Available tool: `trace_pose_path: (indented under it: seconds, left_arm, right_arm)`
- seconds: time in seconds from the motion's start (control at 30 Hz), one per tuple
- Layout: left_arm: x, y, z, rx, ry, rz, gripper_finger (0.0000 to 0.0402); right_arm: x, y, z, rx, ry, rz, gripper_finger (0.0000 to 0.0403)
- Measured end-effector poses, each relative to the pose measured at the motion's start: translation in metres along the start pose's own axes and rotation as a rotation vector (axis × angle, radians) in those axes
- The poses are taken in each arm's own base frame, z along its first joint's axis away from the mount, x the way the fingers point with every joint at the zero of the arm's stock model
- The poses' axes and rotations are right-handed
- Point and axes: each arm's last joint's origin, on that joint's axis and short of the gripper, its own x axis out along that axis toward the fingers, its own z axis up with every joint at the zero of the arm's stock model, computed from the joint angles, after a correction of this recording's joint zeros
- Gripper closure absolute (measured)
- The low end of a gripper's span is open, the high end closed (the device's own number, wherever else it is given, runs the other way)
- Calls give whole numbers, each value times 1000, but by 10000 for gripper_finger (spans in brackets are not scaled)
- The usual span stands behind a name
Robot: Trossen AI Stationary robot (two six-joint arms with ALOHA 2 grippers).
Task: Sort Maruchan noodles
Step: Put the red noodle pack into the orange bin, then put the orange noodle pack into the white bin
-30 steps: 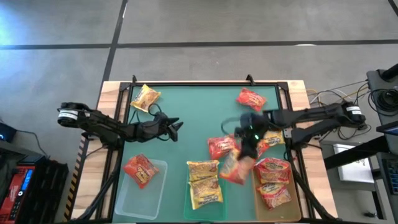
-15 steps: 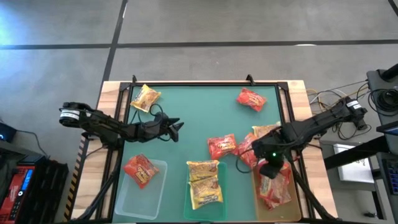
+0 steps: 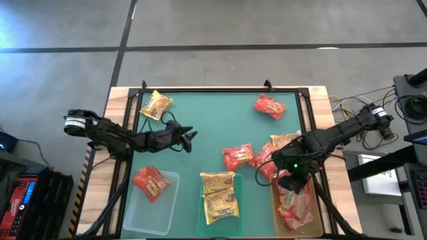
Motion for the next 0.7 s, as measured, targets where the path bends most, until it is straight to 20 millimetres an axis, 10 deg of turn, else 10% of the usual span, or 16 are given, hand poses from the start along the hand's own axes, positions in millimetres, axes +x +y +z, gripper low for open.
trace_pose_path:
  seconds: [0.37, 0.7]
  left_arm:
    - [0, 0, -1, 23, 8, 4, 239]
    - [0, 0, 0, 21, 5, 3, 239]
  right_arm:
    - [-47, 27, -2, -328, -445, 26, 283]
    - [-102, -1, 42, -272, -957, -432, 284]
